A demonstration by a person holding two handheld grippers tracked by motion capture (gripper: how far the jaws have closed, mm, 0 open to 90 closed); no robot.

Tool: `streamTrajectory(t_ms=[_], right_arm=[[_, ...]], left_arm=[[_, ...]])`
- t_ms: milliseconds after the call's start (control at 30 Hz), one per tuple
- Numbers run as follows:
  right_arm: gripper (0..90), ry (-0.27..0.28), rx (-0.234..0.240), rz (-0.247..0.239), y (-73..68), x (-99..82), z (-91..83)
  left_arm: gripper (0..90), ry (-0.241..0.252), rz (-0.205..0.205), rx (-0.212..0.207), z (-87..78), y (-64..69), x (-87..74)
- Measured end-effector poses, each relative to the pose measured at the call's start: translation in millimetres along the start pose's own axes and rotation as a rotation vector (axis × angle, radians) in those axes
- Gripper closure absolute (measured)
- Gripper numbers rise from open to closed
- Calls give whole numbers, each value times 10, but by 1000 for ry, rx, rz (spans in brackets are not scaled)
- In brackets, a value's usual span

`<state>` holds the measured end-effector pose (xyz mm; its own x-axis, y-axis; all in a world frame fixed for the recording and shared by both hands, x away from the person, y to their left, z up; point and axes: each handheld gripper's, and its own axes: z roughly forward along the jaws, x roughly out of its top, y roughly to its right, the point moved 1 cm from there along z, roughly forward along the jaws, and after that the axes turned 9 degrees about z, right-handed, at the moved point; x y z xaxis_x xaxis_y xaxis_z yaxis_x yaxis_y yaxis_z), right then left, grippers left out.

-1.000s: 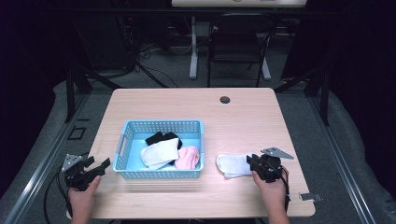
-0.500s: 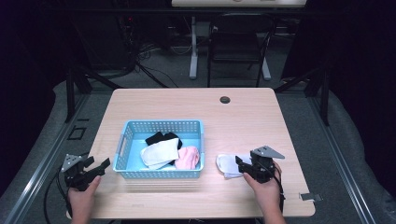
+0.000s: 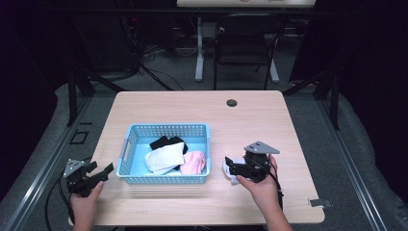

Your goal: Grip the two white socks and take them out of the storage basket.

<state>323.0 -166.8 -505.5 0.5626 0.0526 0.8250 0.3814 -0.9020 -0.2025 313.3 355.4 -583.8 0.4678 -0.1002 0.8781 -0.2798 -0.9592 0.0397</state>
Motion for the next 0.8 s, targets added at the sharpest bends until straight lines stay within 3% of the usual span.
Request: streamTrajectory(t_ms=[100,200,367,533,800], right_arm=[[249,18,14,-36,-115,87,21],[277,16,53,-36,-206,174,64],[334,-40,96,-57,-339,291,173],[398,-74,101,-88,-518,383,276],[499,-114,123,-70,-737,540,464]], left_arm=[[266,-1,0,-1,0,-2,0],[266,3,-1,-2,2,-1,0],[266,2,-1,-2,-2,-7,1],[266,1,-2,-4,0,-4,1],[266,5,-4,-3,-1,-11,1]])
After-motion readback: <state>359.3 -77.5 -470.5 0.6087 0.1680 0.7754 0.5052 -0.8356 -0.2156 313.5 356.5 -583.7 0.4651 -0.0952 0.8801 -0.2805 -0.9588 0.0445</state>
